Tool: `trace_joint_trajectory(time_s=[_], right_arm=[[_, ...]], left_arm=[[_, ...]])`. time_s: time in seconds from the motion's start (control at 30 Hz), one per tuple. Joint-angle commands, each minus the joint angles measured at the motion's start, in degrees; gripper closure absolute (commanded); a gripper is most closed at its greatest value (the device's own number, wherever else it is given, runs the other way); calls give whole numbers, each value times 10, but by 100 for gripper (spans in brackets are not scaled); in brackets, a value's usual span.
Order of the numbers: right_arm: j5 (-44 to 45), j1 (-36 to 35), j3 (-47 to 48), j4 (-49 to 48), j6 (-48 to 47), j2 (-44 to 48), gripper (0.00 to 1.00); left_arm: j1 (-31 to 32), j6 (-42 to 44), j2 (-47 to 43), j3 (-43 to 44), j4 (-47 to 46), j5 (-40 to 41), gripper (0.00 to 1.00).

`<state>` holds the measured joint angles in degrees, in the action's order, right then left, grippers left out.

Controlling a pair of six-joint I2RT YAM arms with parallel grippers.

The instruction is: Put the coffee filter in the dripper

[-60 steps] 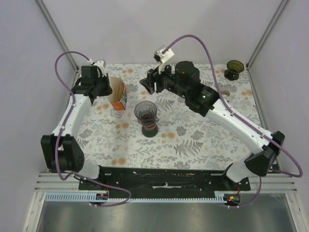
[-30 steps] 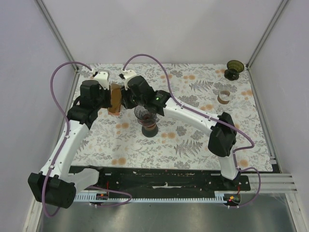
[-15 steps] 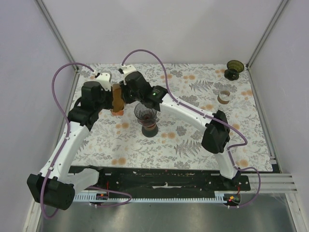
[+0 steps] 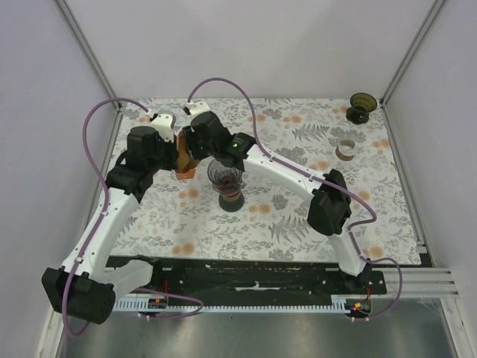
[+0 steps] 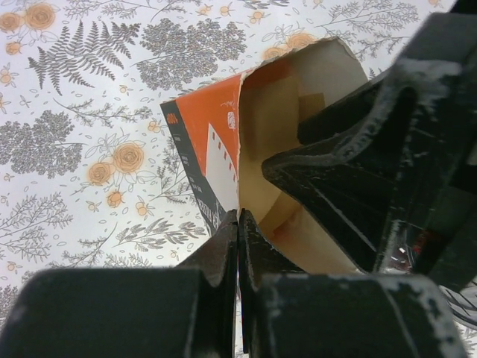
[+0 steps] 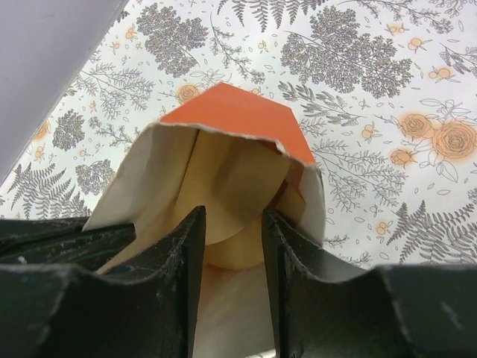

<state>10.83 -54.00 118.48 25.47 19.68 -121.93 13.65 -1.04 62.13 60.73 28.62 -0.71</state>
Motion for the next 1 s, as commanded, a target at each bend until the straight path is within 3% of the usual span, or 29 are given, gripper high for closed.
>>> trace_joint_trajectory(time_s=[0.0,0.27,0.33,0.5,0.87,0.97], right_arm=[[0,8,32,-11,6,-18,60],[-33,19,32,-41,18,-16,82],[-53,22,17,-55,21,-6,82],[-99,21,-32,-119,48,34,62],[-72,22,-29,-126,66,25,50],[-26,21,-34,-98,45,37,47]], left_arm=[[5,-17,-17,14,-8,-41,98],[5,-17,-15,11,-7,-49,98],[5,-17,-14,12,-8,-49,98],[5,-17,-9,5,-16,-44,98],[5,-18,-10,10,-15,-46,98],[5,-16,-11,10,-15,-40,98]])
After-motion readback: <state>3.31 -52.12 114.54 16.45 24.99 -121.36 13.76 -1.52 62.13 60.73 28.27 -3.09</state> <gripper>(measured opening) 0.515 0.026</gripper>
